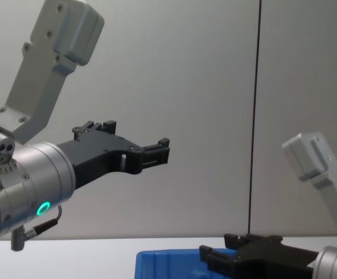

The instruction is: Pick up the two dolls from the table and place them into the box.

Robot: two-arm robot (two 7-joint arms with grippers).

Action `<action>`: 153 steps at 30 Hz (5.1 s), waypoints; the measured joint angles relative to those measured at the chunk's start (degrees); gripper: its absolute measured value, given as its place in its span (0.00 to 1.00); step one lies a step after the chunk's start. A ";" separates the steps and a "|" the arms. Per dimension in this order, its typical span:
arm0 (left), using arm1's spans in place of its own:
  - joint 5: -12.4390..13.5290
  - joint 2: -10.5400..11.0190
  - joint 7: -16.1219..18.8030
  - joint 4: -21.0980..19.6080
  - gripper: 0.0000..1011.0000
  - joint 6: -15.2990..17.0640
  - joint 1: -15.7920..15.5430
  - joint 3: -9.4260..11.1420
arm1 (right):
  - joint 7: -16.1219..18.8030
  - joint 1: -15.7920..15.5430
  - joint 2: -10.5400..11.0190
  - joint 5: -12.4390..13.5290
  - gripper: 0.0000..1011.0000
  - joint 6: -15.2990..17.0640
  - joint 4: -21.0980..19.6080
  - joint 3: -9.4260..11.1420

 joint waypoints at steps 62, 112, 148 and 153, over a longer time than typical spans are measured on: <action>-8.26 0.83 4.95 -3.02 0.99 9.01 2.44 -1.53 | -13.40 -11.25 7.86 5.61 0.99 -6.23 -16.40 4.83; -22.09 -0.82 11.09 2.26 0.99 25.35 5.28 -3.25 | -13.65 -11.53 8.04 5.71 0.99 -6.32 -16.79 4.92; -24.00 -2.34 14.67 5.21 0.93 27.00 6.92 -3.10 | -13.65 -11.53 8.04 5.70 0.99 -6.32 -16.78 4.92; -23.52 -2.82 14.46 6.19 0.83 27.16 6.44 -3.10 | -13.65 -11.53 8.04 5.71 0.99 -6.32 -16.78 4.92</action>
